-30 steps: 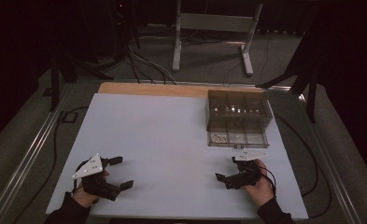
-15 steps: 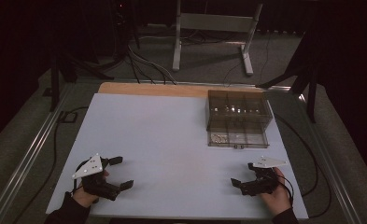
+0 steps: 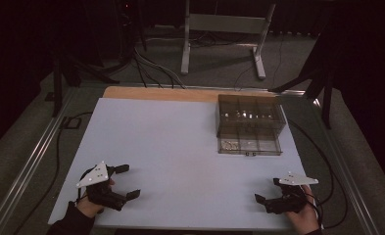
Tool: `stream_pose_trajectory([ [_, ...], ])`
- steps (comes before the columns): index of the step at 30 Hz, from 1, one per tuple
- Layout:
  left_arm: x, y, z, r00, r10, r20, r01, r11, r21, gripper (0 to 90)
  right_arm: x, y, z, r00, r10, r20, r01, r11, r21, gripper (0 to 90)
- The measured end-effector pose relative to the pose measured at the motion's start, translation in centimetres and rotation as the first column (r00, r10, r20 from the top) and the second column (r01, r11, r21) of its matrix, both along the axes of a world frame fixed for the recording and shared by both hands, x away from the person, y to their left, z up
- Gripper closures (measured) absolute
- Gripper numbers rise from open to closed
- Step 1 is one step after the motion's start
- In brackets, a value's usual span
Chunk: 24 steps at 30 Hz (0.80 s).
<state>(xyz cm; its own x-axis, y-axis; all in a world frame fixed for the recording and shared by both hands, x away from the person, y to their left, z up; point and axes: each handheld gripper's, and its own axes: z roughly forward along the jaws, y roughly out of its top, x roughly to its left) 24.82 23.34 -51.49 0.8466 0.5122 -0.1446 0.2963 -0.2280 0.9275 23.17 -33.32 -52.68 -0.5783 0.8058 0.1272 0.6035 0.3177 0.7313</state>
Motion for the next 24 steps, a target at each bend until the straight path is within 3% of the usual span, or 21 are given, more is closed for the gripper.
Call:
stream_pose_trajectory([
  [14, 0.0, -0.1, -0.1, 1.0000, -0.002, -0.003, 0.002, 1.0000, 0.004, 0.5, -0.9, -1.6, -0.3, 0.9993, -0.029, -0.023, 0.028, 1.000, -0.011, 0.0],
  [24, 0.0, -0.1, -0.1, 1.0000, -0.001, -0.002, 0.001, 1.0000, 0.002, 0.5, -0.6, -1.4, -0.4, 0.9999, -0.015, -0.005, 0.015, 1.000, 0.003, 0.0],
])
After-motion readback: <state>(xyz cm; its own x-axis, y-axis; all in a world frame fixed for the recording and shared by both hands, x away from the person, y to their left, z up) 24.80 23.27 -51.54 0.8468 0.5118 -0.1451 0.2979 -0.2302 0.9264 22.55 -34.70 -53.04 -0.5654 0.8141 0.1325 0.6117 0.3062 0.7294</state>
